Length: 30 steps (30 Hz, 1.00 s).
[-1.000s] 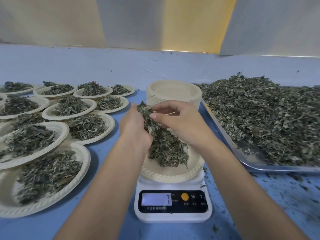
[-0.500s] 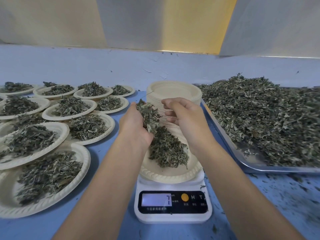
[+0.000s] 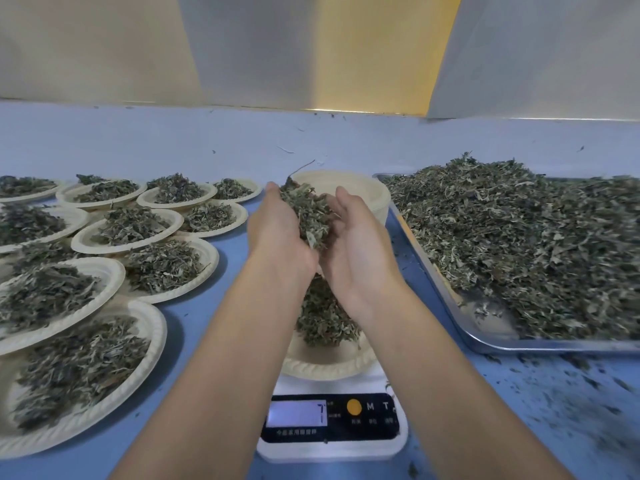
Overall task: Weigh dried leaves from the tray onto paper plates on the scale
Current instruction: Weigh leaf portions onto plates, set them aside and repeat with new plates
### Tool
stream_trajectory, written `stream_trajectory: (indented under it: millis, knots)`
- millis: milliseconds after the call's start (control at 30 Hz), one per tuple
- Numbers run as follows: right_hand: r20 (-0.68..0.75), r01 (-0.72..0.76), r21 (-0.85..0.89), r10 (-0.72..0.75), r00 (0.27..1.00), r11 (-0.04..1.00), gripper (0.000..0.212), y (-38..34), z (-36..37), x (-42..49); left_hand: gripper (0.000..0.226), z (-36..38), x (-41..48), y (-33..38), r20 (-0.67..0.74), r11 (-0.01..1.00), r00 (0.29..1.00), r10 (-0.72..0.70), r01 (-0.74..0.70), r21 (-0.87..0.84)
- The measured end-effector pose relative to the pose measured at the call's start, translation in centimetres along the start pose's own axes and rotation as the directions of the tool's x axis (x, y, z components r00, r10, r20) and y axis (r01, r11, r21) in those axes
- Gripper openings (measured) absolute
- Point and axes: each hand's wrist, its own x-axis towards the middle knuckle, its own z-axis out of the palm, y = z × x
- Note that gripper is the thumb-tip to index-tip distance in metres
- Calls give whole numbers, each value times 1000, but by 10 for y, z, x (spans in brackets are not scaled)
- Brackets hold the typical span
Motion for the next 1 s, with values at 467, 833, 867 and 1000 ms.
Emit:
stream_trajectory:
  millis: [467,833,867,1000]
  knots:
    - [-406,115,1,-105,908,993,21,-59,-62,-1,24,67,-17,-87,-58,971,997,40,-25,237]
    - [-655,55,-183,-163,738,982,23,-88,-146,19,14,88,-7,-177,38,870,954,-297,254,424]
    - [-662,40,-215,-176,729,976,23,-88,-151,21,15,88,-8,-180,47,861,961,-271,221,458]
    - [-667,-8,-353,-245,704,936,22,-85,-161,25,13,90,-9,-184,126,781,961,-248,121,613]
